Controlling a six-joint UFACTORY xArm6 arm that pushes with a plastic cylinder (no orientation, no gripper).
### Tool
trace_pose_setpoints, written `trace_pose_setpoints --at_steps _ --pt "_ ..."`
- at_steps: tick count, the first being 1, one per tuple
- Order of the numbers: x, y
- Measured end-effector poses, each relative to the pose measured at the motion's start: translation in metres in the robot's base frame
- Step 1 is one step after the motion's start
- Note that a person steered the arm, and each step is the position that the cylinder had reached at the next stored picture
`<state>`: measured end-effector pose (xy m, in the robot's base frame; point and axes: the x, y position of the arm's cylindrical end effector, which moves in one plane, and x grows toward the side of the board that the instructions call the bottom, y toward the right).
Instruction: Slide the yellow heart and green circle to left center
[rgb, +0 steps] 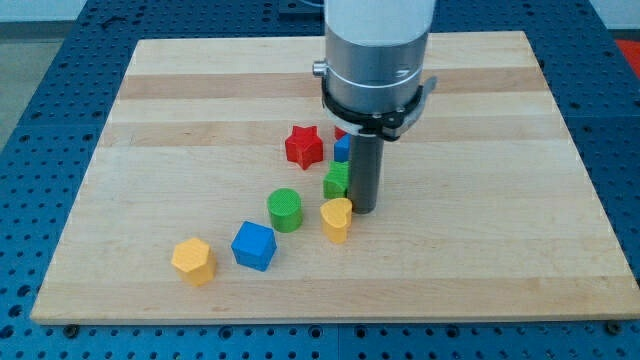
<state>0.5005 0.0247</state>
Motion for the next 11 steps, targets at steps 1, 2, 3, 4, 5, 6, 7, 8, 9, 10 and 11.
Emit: trace_pose_setpoints --at_steps 1,2,3,4,5,6,7,8,9,10,11 --pt "0.000 -0.012" --pt "-0.001 -0.017" --pt "-0.001 -0.018" --pt "0.006 -0.002" --pt "0.032 0.009" --pt "0.045 -0.008" --pt "0.044 -0.035" --pt "0.038 -0.058" --pt "0.025 -0.081" --pt "0.011 -0.108" --pt "-0.001 -0.133"
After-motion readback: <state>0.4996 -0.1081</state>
